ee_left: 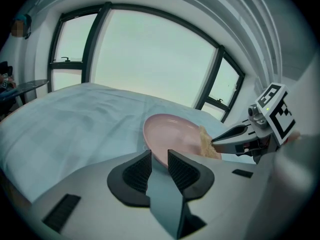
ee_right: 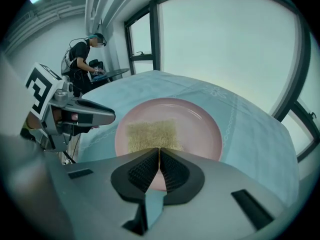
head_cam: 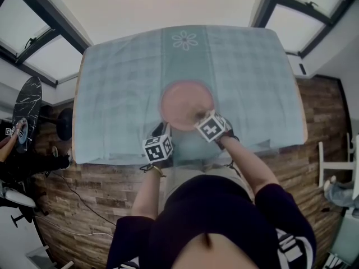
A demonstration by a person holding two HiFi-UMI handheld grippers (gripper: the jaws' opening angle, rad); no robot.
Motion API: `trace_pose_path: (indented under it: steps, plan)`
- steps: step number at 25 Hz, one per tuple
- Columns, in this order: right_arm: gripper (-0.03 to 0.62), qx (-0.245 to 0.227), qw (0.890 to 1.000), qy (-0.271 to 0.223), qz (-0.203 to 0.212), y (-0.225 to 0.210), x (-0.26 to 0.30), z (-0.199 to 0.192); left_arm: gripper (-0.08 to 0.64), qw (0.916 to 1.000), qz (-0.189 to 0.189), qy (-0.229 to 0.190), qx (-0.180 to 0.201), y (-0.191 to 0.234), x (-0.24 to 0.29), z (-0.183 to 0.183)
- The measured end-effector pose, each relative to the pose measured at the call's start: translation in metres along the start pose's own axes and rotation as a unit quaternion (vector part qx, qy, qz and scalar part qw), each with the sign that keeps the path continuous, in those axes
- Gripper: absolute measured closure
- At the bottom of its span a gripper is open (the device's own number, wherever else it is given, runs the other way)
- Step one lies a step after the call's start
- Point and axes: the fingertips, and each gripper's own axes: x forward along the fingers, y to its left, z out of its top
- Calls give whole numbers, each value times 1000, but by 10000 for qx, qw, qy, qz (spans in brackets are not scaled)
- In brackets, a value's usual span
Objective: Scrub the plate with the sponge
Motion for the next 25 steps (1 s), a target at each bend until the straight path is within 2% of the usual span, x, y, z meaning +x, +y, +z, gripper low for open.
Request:
trace_pose_path:
  steps: [6, 16, 25]
  plan:
    - [569, 296, 9987, -409, -97, 11, -28, -10, 457, 9997, -62, -209, 85, -18, -22, -5]
    - [569, 800, 9895, -1205, -3, 35, -77, -9, 514, 9967, -292, -750, 88, -53, -61, 6]
    - [569, 1131, 9777, -1769, -91, 43, -117, -9, 552, 9932, -441, -1064, -173, -69, -96, 13]
